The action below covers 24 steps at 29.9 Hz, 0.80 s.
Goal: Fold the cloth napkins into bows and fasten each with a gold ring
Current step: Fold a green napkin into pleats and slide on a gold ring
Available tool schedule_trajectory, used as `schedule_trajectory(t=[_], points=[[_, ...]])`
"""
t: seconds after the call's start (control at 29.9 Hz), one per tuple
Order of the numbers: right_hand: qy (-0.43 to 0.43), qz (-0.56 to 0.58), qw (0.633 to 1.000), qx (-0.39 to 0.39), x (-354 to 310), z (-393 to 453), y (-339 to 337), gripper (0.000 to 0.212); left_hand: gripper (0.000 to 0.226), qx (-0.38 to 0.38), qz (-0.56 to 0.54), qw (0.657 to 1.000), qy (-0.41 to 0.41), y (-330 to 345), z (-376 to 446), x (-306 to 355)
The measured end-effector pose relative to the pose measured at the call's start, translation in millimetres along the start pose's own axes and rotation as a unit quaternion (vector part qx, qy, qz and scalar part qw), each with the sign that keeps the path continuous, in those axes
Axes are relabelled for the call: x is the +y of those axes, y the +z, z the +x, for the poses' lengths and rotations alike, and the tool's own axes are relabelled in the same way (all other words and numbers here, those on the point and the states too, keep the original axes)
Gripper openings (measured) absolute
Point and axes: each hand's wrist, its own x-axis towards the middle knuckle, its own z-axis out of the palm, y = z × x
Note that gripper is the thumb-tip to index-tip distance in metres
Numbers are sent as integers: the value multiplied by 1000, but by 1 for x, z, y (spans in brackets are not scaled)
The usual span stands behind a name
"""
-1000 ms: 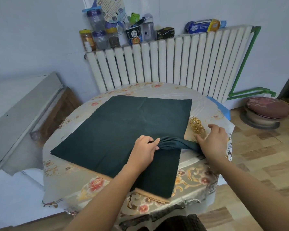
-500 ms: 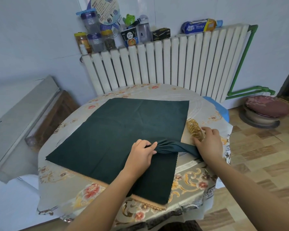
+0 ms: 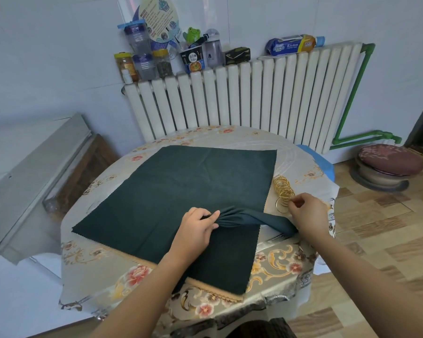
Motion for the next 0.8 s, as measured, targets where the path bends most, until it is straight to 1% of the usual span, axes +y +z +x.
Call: schedule_trajectory(t=[0.13,0.23,0.4,0.47,0.53,0.63,0.73,0.8], points=[[-53,29,997,-44,-21,-13,0,5,31,-12,-9,1000,18,-16,-13,-12],[-85,22,993,-82,-37,-16,12,5,31,-27,-17,999,21,-28,-27,-18],[-91,-20,984,-154,-51,-16,35,9,31,-34,-20,999,11,-38,-45,-20],[-90,-36,982,-164,-52,-16,38,8,31,-30,-20,999,5,-39,-48,-21],[-99,-56,982,-151,-52,-20,37,8,31,-25,-24,999,1,-38,-49,-22],[-134,-111,978,-119,-59,-29,37,30,31,-18,-24,1000,2,-36,-50,-22],[-147,-180,962,-143,-64,-37,42,53,31,-11,-20,1000,6,-35,-48,-23],[-142,-212,955,-155,-64,-39,47,62,31,-11,-17,1000,9,-34,-48,-22]])
